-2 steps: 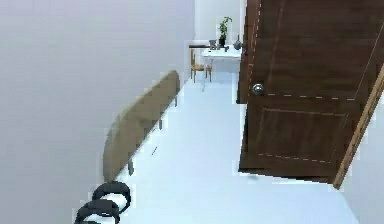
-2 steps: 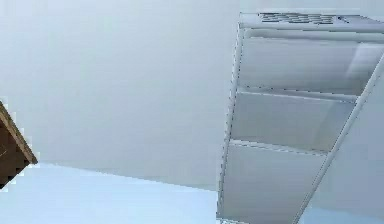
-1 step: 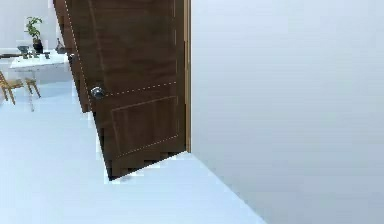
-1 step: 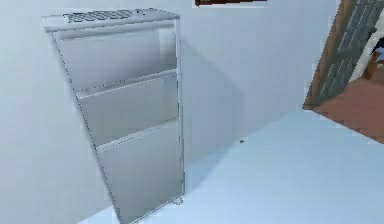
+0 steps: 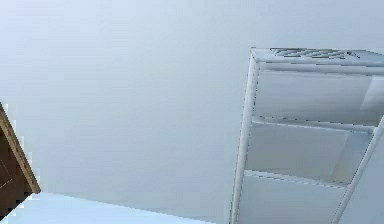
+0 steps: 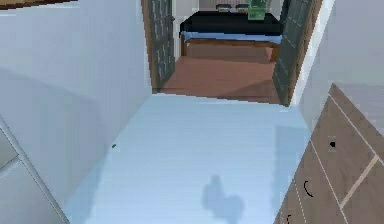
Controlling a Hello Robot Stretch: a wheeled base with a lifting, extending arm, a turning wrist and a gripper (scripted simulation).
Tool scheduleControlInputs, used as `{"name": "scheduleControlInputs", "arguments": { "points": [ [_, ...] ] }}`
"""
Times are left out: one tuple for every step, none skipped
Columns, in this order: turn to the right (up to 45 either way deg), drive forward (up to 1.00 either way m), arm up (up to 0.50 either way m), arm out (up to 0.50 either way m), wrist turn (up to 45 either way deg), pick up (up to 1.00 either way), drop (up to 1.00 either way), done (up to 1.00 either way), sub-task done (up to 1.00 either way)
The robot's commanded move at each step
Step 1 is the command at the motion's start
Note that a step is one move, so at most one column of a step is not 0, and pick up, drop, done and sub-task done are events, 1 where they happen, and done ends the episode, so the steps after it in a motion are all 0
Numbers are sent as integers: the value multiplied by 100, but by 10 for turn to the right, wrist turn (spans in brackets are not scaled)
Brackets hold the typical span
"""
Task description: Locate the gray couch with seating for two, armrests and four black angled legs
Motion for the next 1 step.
{"name": "scheduleControlInputs", "arguments": {
  "points": [
    [90,0,0,0,0,0,0,0,0]
  ]
}}
